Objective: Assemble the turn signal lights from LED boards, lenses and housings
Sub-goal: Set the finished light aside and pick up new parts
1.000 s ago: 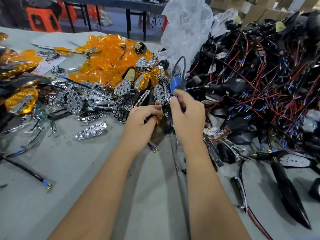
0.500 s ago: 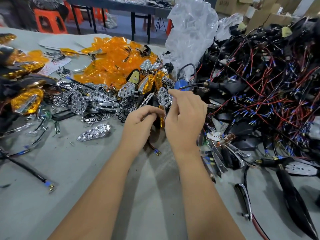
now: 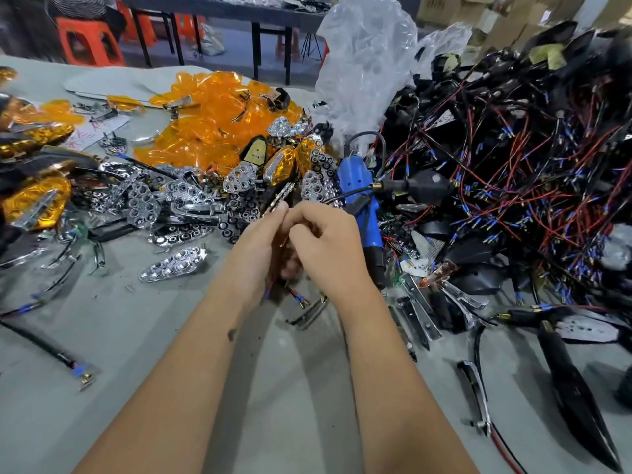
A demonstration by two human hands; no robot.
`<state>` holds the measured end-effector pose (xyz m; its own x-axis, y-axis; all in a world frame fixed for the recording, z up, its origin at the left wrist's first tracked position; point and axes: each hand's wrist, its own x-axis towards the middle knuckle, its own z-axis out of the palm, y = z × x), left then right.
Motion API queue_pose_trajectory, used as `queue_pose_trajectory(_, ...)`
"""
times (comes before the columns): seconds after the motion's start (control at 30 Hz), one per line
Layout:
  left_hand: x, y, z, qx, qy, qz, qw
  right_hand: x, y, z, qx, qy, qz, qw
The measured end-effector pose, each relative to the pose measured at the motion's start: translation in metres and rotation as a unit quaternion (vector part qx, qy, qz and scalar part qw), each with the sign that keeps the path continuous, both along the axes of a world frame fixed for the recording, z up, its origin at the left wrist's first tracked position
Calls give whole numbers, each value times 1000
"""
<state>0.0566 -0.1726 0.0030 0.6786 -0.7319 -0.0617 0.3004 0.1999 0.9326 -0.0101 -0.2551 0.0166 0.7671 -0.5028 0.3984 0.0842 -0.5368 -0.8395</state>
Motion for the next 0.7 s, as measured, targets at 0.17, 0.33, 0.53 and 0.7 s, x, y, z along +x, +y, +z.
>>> queue_pose_trajectory(0.17, 2, 2, 1, 41, -79, -20, 996, 1, 5, 9, 46, -58, -124, 990)
queue_pose_trajectory(0.33, 0, 3, -1, 33, -138, -1, 990, -13, -30, 23, 97, -71, -353, 928)
queue_pose_trajectory(0.53, -5, 2, -3, 81, -244, 15, 966, -30, -64, 12, 139, 94, -298, 940)
queue_pose_trajectory(0.7, -3, 3, -4, 85, -248, 20, 965, -23, -57, 6, 156, 9, -357, 921)
